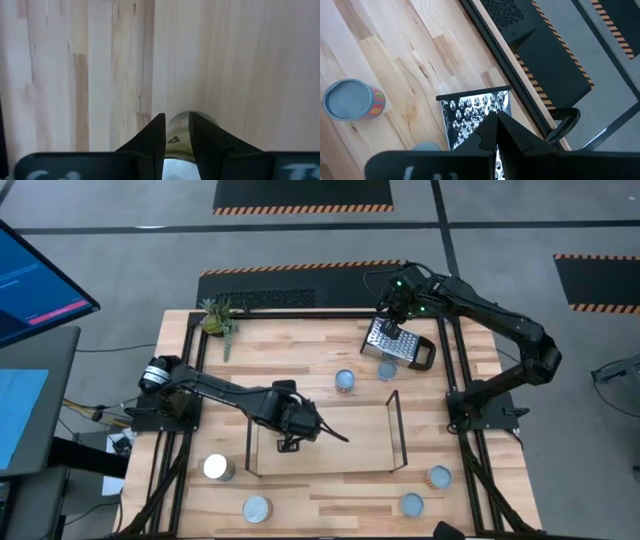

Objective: Pick and place cans onto a shelf
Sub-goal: Put the canned pears on the shelf, then put the canned tomatoes on the shelf

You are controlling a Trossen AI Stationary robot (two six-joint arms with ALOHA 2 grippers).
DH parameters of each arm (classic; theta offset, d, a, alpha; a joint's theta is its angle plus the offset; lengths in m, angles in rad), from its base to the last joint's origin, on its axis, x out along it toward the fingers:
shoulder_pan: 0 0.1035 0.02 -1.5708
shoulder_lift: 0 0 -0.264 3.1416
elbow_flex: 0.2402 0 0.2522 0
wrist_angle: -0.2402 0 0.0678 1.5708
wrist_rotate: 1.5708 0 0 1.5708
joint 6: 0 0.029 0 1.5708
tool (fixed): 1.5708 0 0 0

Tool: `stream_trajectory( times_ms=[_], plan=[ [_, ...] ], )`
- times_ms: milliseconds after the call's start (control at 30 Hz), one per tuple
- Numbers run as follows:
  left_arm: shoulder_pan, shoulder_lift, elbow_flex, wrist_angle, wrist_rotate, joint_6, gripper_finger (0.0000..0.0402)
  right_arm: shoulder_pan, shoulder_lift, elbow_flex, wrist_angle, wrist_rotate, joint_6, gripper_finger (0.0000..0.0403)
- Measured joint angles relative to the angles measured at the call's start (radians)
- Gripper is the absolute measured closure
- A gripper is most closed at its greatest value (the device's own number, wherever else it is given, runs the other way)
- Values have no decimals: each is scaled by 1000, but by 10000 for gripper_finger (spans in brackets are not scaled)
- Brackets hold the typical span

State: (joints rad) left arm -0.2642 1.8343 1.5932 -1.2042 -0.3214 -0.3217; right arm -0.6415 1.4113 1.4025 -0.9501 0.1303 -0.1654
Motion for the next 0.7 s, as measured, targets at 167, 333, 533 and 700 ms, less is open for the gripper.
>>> stream_trajectory(
  times_ms=[167, 333, 533, 700],
  plan=[
    [0, 0, 0, -17, 5, -6, 326, 0, 0, 0, 0, 0, 0, 370],
    [0, 0, 0, -24, 13, -23, 326, 0, 0, 0, 0, 0, 0, 370],
    [-1, 0, 31, -43, -8, -22, 326, 0, 0, 0, 0, 0, 0, 370],
    [-19, -2, 201, -71, -106, 66, 326, 0, 0, 0, -18, 0, 0, 370]
  ],
)
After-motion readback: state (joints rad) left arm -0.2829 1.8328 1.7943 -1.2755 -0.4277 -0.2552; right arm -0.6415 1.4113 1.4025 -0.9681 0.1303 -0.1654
